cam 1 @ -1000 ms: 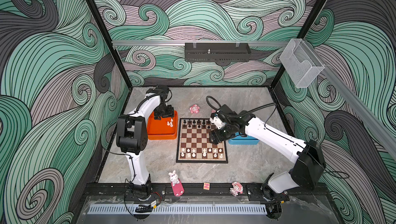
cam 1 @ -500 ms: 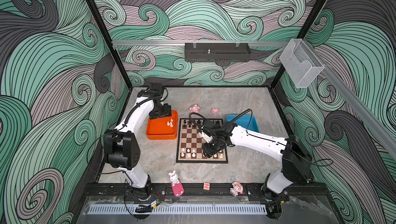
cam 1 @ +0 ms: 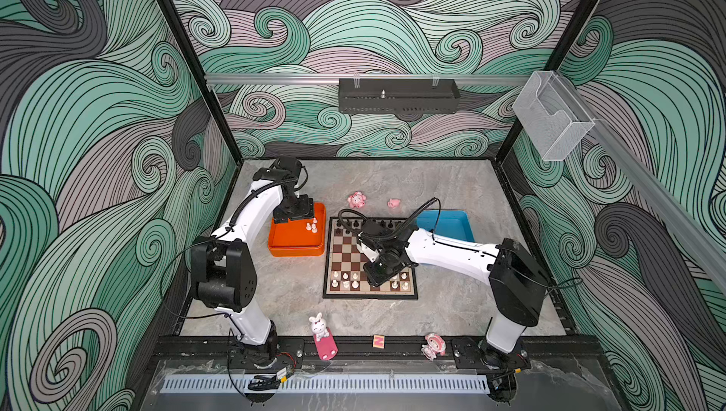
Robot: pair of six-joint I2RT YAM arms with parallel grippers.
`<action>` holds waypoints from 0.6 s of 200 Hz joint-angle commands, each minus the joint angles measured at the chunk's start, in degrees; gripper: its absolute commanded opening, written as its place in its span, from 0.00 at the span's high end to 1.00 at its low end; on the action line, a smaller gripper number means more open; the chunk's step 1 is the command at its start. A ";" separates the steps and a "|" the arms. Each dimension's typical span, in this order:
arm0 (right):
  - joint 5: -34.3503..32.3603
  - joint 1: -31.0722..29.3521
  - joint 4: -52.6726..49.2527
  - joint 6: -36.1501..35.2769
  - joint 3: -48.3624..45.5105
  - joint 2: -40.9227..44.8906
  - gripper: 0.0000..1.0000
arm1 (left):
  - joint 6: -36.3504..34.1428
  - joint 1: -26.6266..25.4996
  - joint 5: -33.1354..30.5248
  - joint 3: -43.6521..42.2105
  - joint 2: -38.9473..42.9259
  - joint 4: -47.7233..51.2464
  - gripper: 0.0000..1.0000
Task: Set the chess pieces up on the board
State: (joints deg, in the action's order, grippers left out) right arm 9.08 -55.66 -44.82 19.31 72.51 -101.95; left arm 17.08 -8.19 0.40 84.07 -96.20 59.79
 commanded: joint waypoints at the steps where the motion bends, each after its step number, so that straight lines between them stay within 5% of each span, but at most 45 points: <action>1: 0.20 -0.24 -0.01 0.18 1.64 -1.13 0.61 | -0.78 1.05 -0.41 -0.27 1.70 0.66 0.20; 120: -1.39 -0.10 -2.16 1.08 2.97 -3.46 0.76 | -1.23 2.03 0.65 -0.75 0.94 -0.02 0.20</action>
State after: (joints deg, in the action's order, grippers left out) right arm 8.88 -55.66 -45.25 19.99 74.24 -105.06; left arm 16.27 -6.68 0.62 83.15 -96.16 59.29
